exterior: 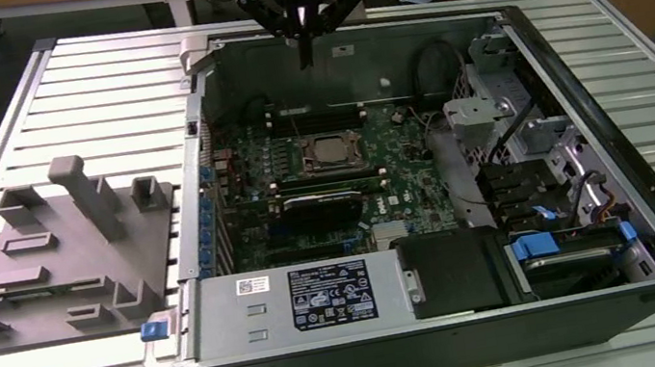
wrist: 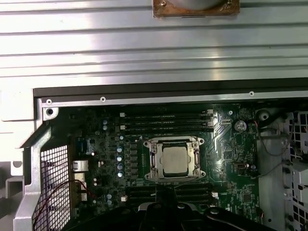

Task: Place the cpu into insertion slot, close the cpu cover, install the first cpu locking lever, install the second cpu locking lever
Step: 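Close the cpu cover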

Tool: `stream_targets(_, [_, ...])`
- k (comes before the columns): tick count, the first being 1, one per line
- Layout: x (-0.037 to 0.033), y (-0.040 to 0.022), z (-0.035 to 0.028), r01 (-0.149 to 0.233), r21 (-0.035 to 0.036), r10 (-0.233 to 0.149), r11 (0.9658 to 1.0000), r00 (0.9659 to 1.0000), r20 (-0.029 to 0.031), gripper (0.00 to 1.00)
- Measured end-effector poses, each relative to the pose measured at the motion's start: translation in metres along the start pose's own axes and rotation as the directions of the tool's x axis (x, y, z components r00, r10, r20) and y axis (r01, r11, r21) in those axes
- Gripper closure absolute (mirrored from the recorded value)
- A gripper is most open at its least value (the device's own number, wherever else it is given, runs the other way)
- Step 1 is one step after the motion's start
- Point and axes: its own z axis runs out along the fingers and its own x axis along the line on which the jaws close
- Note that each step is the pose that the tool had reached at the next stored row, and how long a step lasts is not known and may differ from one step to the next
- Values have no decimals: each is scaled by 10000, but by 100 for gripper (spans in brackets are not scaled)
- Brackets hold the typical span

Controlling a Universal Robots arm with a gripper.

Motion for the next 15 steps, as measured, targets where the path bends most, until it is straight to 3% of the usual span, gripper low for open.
stream_targets(15, [2,-4,125,0,1,0,10000,10000,-1,90])
